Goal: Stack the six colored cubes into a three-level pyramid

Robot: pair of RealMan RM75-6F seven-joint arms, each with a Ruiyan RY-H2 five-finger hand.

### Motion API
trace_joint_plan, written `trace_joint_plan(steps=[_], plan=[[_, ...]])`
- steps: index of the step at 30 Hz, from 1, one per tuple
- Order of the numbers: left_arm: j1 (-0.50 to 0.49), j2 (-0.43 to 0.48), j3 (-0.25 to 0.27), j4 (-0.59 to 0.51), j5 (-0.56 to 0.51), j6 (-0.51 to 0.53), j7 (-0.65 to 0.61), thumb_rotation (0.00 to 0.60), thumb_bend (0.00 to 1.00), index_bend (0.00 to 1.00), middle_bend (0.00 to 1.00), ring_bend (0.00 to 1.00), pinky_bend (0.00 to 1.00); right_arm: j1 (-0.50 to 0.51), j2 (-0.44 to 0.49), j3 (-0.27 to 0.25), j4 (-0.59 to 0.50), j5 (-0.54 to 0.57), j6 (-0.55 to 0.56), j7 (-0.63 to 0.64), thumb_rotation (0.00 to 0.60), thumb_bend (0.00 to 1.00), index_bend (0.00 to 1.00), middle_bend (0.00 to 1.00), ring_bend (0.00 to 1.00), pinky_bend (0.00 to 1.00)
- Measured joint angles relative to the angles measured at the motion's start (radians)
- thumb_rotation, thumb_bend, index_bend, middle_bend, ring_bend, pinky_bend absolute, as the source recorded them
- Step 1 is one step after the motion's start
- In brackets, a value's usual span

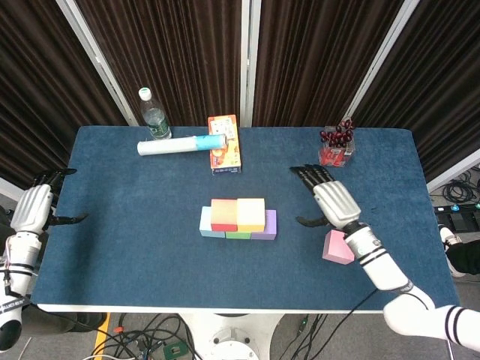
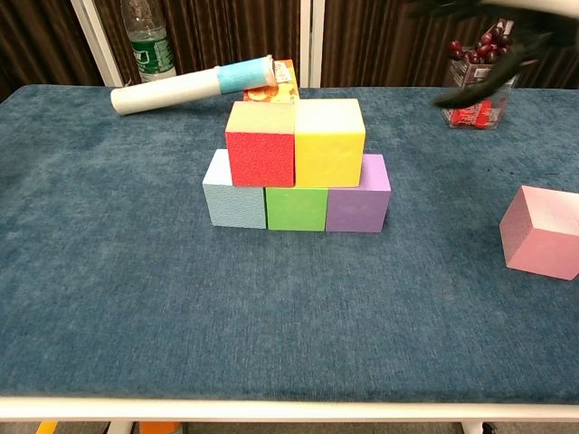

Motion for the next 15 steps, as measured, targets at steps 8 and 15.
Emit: trace_joint_plan(steps=[8,15], plan=[[0.014,-0.012,0.013,0.012,0.032,0.065,0.089,0.600,0.06,0.19,0.17,0.07,0.06,-0.089,0.117,-0.095,0.006,-0.125,0.016,0.130,0.600,0.10,0.00,0.19,0.00,0.00],[0.034,-0.012,0.034,-0.026,0.072,0.110,0.135,0.600,0.06,0.19,0.17,0.07,0.06,-0.111,0.154,-0.199,0.090,-0.326,0.006,0.209,0.600,0.10,0.00,0.20,0.00,0.00]])
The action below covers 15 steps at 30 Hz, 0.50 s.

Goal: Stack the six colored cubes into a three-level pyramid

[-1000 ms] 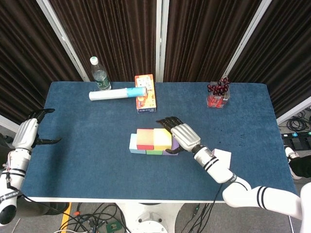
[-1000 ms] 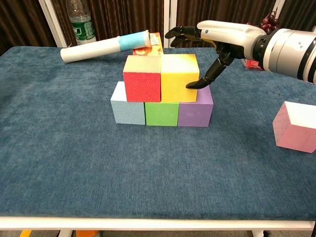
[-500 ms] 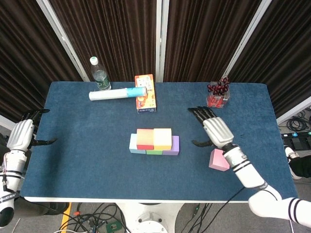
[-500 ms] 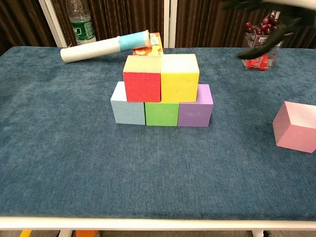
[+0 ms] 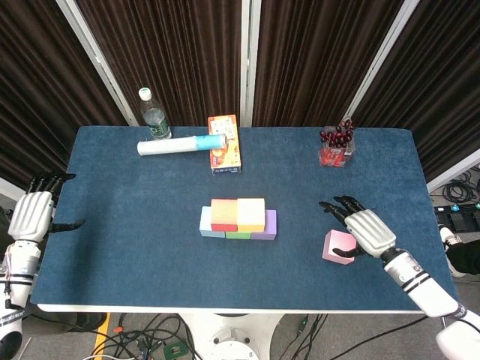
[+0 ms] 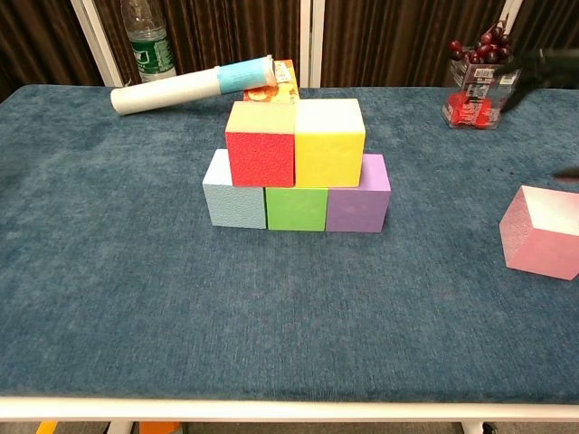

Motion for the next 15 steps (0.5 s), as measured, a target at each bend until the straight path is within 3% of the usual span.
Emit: trace_joint_plan(steps=[7,15], plan=[[0.006,0.032,0.003,-0.050,-0.008,-0.033,-0.056,0.600,0.06,0.19,0.17,0.07,0.06,0.016,-0.013,-0.056,0.148,-0.132,-0.006,-0.021,0.600,0.01,0.00,0.12,0.00,0.00],[0.009,0.052,-0.008,-0.074,-0.031,-0.048,-0.087,0.600,0.06,0.19,0.17,0.08,0.06,0.033,-0.074,-0.082,0.313,-0.235,0.047,-0.085,0.600,0.00,0.00,0.06,0.00,0.00]])
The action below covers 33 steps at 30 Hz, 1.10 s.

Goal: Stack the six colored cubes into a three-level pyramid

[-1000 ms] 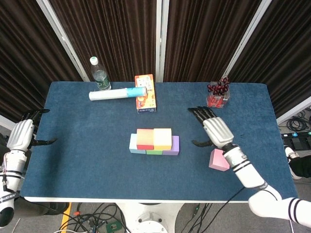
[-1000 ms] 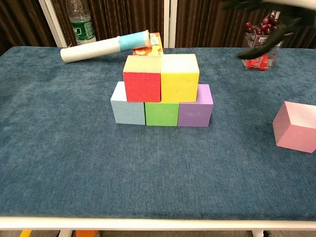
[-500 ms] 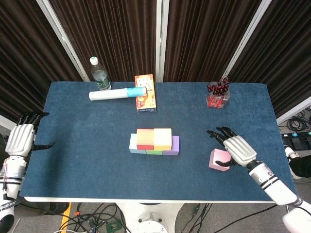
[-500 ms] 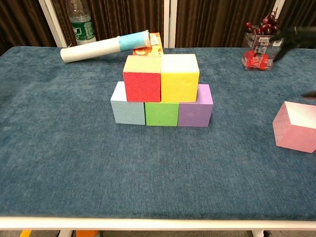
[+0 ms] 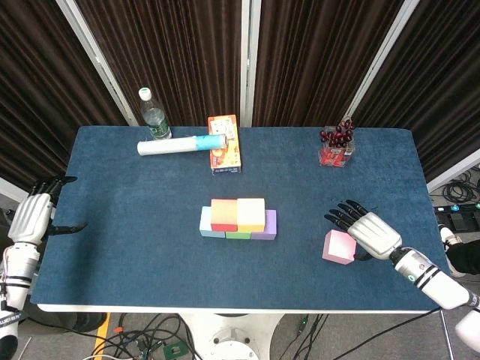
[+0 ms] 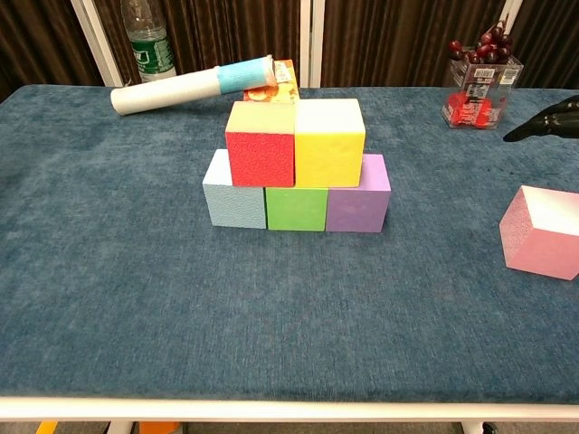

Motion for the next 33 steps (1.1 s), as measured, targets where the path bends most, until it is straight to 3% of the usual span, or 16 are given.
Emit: trace_joint_plan(steps=[8,17,29,31,33], plan=[[0.003,0.014,-0.002,-0.012,0.000,-0.011,-0.026,0.600,0.06,0.19,0.16,0.07,0.06,0.013,-0.079,-0.044,0.166,-0.106,0.078,-0.046,0.600,0.00,0.00,0.07,0.00,0.00],[0.001,0.023,-0.006,-0.023,-0.005,-0.015,-0.024,0.600,0.06,0.19,0.16,0.07,0.06,0.010,-0.065,-0.064,0.196,-0.119,0.168,-0.004,0.600,0.00,0.00,0.09,0.00,0.00],[-0.003,0.025,-0.006,-0.025,-0.012,-0.027,-0.025,0.600,0.06,0.19,0.16,0.07,0.06,0.044,-0.111,-0.096,0.226,-0.140,0.094,-0.064,0.600,0.02,0.00,0.11,0.00,0.00],[-0.002,0.024,-0.007,-0.022,-0.012,-0.026,-0.028,0.600,0.06,0.19,0.16,0.07,0.06,0.055,-0.123,-0.095,0.226,-0.137,0.085,-0.056,0.600,0.06,0.04,0.15,0.00,0.00],[-0.001,0.023,-0.007,-0.020,-0.012,-0.026,-0.033,0.600,0.06,0.19,0.16,0.07,0.06,0.061,-0.132,-0.092,0.226,-0.134,0.085,-0.036,0.600,0.10,0.17,0.25,0.03,0.00]])
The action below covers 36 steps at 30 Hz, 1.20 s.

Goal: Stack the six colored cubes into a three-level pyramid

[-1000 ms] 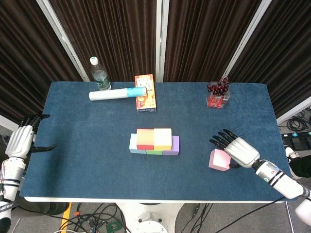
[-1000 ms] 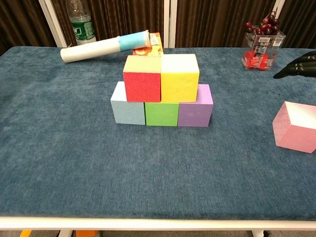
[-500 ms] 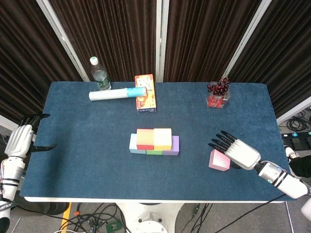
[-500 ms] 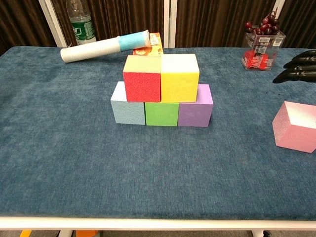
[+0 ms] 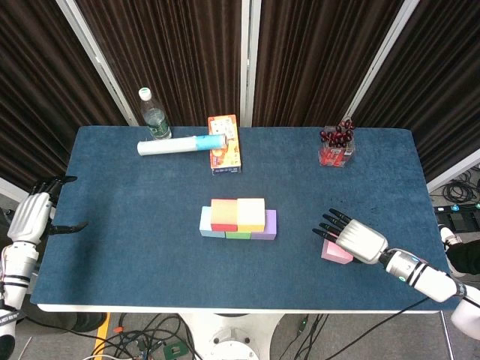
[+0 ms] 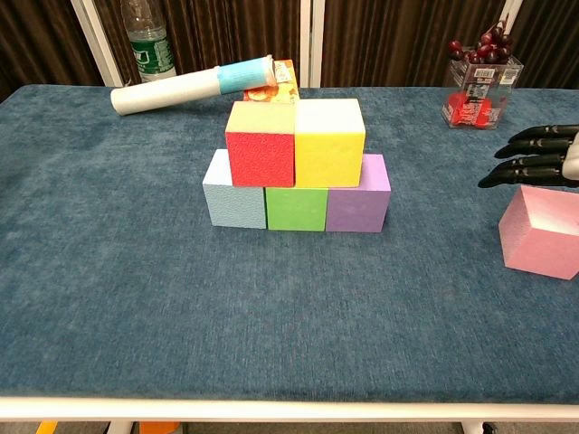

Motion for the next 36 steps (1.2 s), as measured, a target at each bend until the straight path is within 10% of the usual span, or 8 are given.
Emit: trace_joint_plan(steps=[4,10,26,36], plan=[[0.001,-0.002,0.002,0.007,0.002,-0.004,-0.011,0.600,0.06,0.19,0.16,0.07,0.06,0.002,-0.015,0.004,0.002,0.012,0.024,0.057,0.600,0.16,0.40,0.46,0.15,0.02],[0.002,-0.008,0.004,0.020,0.007,-0.009,-0.027,0.600,0.06,0.19,0.16,0.07,0.06,-0.011,-0.036,0.039,-0.003,0.092,0.053,0.141,0.600,0.17,0.45,0.50,0.17,0.02],[0.005,-0.009,0.009,0.034,0.023,-0.010,-0.049,0.600,0.06,0.19,0.16,0.07,0.06,0.052,-0.173,0.310,-0.188,0.602,-0.220,-0.214,0.600,0.16,0.27,0.45,0.15,0.00],[0.000,-0.020,0.008,0.058,0.024,-0.022,-0.066,0.600,0.06,0.19,0.16,0.07,0.06,0.109,-0.241,0.368,-0.286,0.869,-0.341,-0.476,0.600,0.11,0.02,0.23,0.02,0.00]])
